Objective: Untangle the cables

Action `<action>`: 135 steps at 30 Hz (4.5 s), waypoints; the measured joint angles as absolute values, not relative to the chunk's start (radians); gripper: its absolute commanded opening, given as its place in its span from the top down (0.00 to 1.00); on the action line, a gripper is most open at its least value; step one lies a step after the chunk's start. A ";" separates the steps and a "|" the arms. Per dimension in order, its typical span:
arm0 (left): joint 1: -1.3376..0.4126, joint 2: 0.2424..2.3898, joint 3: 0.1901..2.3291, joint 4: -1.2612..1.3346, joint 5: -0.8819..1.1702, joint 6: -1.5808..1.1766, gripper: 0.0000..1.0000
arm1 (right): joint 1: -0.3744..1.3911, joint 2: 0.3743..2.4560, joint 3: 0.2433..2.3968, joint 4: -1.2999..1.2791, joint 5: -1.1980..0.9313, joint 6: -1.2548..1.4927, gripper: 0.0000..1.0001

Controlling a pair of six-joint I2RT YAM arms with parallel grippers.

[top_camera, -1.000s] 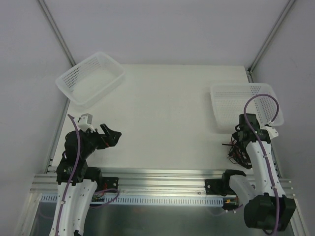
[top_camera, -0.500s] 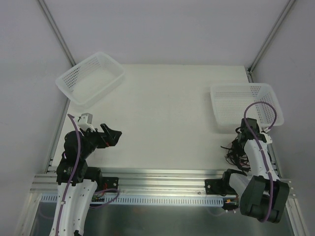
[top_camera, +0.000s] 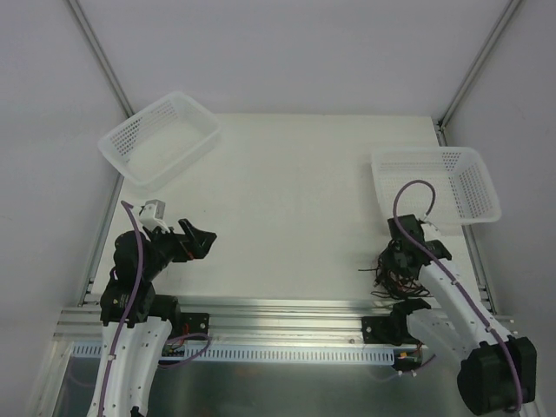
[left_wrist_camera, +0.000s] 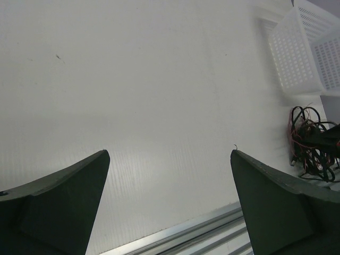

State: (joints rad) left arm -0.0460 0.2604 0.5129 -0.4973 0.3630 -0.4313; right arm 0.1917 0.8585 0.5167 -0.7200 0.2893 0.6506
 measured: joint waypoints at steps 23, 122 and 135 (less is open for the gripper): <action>-0.046 0.334 0.508 -0.489 0.416 -0.431 0.01 | 1.106 1.691 1.292 -0.512 0.142 -0.009 0.03; -0.519 0.868 1.032 -0.592 -0.415 -0.434 1.00 | 0.865 0.672 0.777 -0.675 0.591 0.390 0.99; -0.358 0.872 0.940 -0.698 -0.477 -0.459 1.00 | 0.862 0.664 0.995 -0.741 0.450 0.216 0.84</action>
